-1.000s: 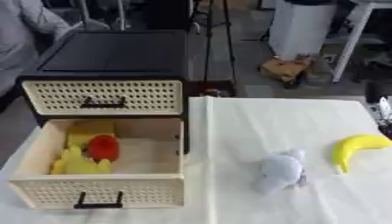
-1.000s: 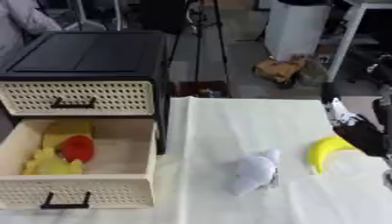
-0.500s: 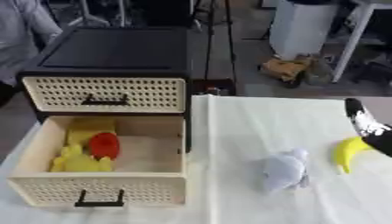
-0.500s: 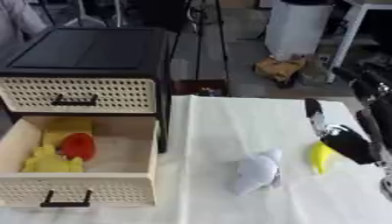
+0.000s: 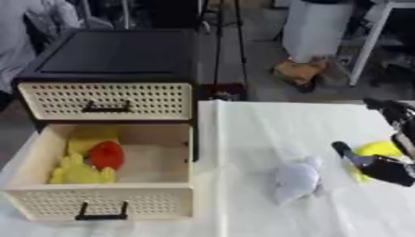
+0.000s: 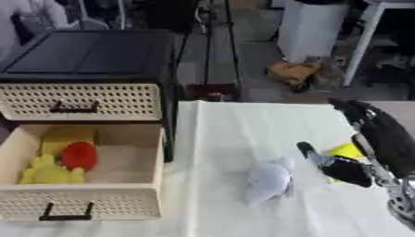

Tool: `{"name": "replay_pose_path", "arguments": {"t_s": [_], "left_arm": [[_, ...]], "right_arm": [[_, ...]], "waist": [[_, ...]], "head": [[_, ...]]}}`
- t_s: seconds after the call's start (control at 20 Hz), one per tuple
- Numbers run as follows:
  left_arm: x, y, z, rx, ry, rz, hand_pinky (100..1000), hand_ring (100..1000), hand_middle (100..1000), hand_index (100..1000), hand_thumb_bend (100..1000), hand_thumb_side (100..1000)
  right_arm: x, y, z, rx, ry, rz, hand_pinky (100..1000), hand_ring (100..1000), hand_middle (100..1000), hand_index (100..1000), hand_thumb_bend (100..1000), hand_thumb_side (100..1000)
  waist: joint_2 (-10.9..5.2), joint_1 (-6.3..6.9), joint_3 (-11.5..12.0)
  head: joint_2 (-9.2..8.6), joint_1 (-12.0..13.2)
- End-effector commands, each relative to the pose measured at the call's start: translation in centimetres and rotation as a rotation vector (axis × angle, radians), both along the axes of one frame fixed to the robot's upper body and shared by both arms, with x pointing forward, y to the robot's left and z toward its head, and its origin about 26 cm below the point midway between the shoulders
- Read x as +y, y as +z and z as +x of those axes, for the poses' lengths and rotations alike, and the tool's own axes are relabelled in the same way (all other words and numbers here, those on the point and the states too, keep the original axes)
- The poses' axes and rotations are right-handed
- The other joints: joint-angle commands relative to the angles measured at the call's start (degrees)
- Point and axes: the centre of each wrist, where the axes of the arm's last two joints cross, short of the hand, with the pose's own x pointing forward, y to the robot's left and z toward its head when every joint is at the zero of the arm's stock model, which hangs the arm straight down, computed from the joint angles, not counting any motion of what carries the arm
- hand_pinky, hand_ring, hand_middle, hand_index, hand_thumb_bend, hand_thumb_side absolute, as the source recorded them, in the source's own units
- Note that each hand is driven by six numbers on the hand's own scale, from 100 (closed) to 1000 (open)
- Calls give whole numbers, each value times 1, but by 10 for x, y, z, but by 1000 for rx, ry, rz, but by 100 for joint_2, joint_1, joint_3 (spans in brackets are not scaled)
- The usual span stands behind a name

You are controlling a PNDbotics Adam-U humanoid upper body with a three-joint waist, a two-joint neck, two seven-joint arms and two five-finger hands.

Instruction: Pick up objects from table and place into drawer.

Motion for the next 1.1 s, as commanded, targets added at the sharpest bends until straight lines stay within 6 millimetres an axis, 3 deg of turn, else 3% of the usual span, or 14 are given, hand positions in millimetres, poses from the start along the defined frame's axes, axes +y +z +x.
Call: {"name": "replay_pose_path", "arguments": {"t_s": [0.05,0.65,1.1], "left_arm": [[-1,7,-4,-25,-23,-31,529,575,674,909,149,932],[-20,-3,-1,-24,18,-129,530,570,673,904,126,940],[-36,-12,1,-36,68,-186,529,567,671,900,114,943]], "right_arm": [[2,13,1,46,-7,25,830,867,788,966,550,507],[19,23,10,297,26,170,810,858,801,953,485,324],[19,21,20,468,50,201,814,871,809,963,562,324]], "waist": [[-92,-2,-4],[-49,-25,21],[-4,-44,47]], "head": [[-60,-27],[-68,-43],[-98,-43]]}}
